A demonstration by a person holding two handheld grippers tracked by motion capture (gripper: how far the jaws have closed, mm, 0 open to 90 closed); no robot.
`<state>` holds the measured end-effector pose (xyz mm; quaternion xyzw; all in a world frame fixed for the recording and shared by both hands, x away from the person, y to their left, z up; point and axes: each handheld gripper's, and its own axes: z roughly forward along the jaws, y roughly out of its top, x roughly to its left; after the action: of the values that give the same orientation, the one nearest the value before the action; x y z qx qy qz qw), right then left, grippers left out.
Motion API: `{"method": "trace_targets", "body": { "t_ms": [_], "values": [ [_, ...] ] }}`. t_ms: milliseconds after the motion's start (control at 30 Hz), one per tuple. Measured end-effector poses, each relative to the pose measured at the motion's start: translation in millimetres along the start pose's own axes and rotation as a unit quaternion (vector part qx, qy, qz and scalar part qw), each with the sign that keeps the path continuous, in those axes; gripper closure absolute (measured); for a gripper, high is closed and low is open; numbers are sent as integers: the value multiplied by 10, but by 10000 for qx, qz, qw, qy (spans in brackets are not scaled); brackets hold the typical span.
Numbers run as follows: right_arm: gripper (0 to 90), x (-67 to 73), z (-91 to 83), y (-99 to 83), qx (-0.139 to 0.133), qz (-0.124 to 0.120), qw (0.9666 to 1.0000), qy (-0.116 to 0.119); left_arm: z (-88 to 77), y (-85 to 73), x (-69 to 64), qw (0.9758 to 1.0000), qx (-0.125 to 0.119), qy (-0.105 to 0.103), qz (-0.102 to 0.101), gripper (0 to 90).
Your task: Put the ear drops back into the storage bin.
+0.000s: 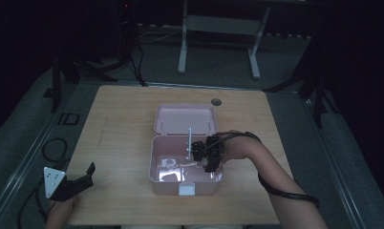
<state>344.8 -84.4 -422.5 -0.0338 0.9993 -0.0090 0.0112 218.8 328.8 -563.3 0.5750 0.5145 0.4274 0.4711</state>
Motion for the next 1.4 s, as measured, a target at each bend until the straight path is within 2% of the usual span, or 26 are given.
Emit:
{"method": "trace_targets", "body": {
  "t_ms": [267,500,667,733,867,1200,1400],
  "values": [
    [597,-23,154,59,-79,94,9999,73,-1,0,0,10000,-1,2,-1,4],
    [596,-35,315,71,-36,-1,10000,24,0,0,0,10000,0,3,1,4],
    [596,-40,403,99,66,16,9999,142,-1,0,-1,10000,-1,6,6,4],
    [596,-46,438,105,84,24,9999,115,-1,0,0,10000,-1,5,5,4],
    [596,-60,483,118,140,119,9998,99,-1,0,0,10000,-2,1,1,4],
    [596,-86,604,138,289,120,9995,57,-2,0,0,10000,-5,-3,1,4],
    [595,-117,634,135,278,153,9995,67,-3,0,0,10000,-6,-7,10,4]
  ]
}}
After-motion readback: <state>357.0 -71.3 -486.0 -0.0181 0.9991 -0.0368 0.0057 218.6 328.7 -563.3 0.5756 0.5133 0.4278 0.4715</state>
